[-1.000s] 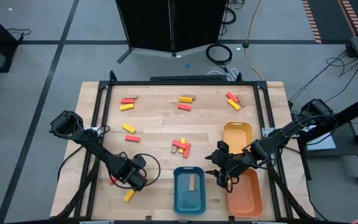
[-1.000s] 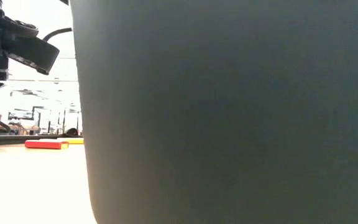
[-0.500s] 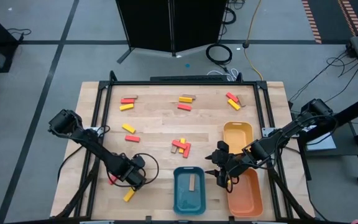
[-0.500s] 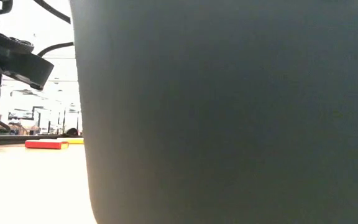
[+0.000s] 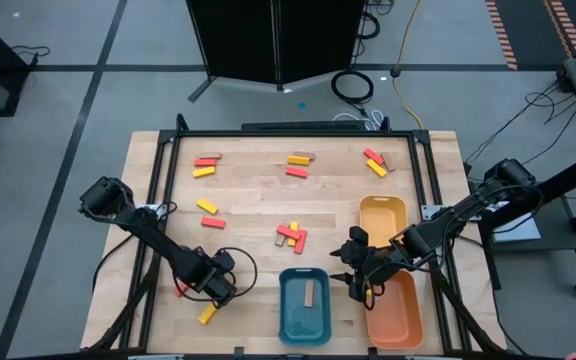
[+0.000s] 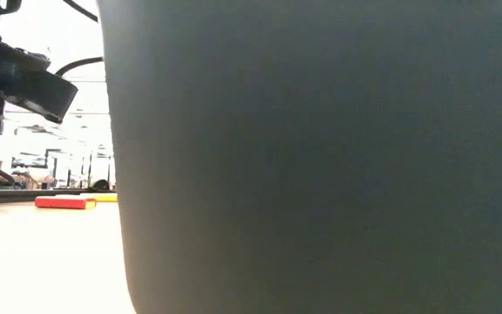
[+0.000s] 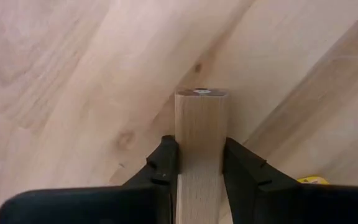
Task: Sort blocks
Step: Put the brown block into the blue bin
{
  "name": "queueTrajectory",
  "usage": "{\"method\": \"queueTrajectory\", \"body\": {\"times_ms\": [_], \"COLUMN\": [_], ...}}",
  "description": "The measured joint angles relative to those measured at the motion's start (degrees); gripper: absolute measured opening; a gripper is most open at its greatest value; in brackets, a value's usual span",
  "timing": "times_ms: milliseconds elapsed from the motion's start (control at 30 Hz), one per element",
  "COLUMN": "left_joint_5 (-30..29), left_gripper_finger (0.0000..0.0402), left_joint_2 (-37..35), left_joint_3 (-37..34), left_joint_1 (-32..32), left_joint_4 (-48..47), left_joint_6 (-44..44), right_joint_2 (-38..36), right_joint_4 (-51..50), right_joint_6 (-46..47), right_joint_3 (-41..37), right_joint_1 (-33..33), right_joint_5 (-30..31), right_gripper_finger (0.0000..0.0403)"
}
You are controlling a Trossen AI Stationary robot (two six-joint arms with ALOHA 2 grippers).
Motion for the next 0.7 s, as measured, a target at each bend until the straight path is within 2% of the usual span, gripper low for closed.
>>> {"method": "queueTrajectory", "body": {"times_ms": [100,267,367,500,700], "left_joint_5": [-2.5,-10.6,-15.8,-17.0,-18.8], "left_gripper_finger": [0.0075,0.0075,0.0075,0.0075,0.0075], "left_joint_2": [-2.1,-4.1,-4.3,-3.5,-2.1], "left_joint_3": [2.8,8.1,10.4,10.5,10.5], "left_joint_1": [0.1,0.2,0.9,2.9,5.9], "left_joint_4": [1.1,5.9,16.4,35.5,45.2], "left_joint_6": [0.5,6.0,8.3,10.2,7.8], "right_joint_2": [0.0,0.0,0.0,0.0,0.0], "right_joint_4": [0.0,0.0,0.1,0.1,0.1], "right_joint_6": [0.0,0.1,0.1,0.7,2.1], "right_joint_3": [0.0,0.0,0.0,0.0,0.0], "right_joint_1": [0.0,0.0,0.0,0.0,0.0], "right_joint_5": [0.0,0.0,0.0,0.0,0.0], "right_gripper_finger": [0.0224,0.0224,0.0224,0.0224,0.0224]}}
